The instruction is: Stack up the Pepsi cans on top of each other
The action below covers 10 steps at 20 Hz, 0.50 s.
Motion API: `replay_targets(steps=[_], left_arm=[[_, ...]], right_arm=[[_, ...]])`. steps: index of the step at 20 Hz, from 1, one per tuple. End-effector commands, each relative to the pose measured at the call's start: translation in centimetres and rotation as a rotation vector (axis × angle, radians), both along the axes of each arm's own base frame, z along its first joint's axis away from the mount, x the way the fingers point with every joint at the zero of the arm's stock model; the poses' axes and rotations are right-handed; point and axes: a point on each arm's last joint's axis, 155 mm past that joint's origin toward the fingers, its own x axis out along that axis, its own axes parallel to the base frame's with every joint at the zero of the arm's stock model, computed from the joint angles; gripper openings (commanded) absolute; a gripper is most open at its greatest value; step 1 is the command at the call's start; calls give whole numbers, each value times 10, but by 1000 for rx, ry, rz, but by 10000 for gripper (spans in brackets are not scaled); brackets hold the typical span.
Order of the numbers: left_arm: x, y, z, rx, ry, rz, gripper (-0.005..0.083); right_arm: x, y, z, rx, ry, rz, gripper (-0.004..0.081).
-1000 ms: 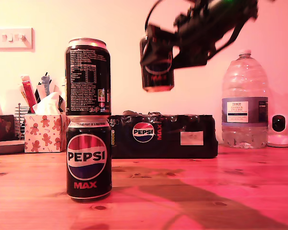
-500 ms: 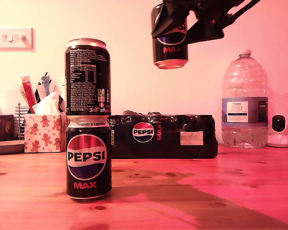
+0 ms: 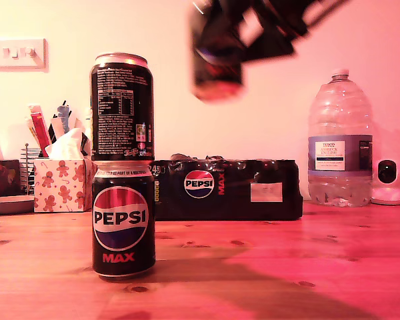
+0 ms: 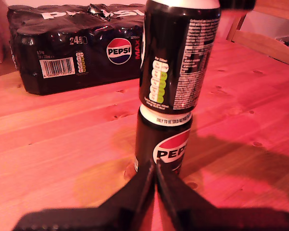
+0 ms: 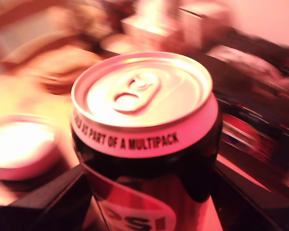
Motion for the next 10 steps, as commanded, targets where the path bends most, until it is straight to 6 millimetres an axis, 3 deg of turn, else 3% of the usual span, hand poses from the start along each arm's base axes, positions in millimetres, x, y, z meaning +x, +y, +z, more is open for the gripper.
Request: replay_targets(steps=[1, 4, 10], left_arm=[[0, 0, -4, 8, -4, -4, -22], [0, 0, -4, 8, -4, -4, -22], [0, 0, -4, 7, -4, -4, -22]], right_arm=[[-16, 6, 50, 101, -103, 33, 310], [-32, 17, 67, 141, -136, 76, 310], [-53, 36, 80, 190, -140, 135, 310]])
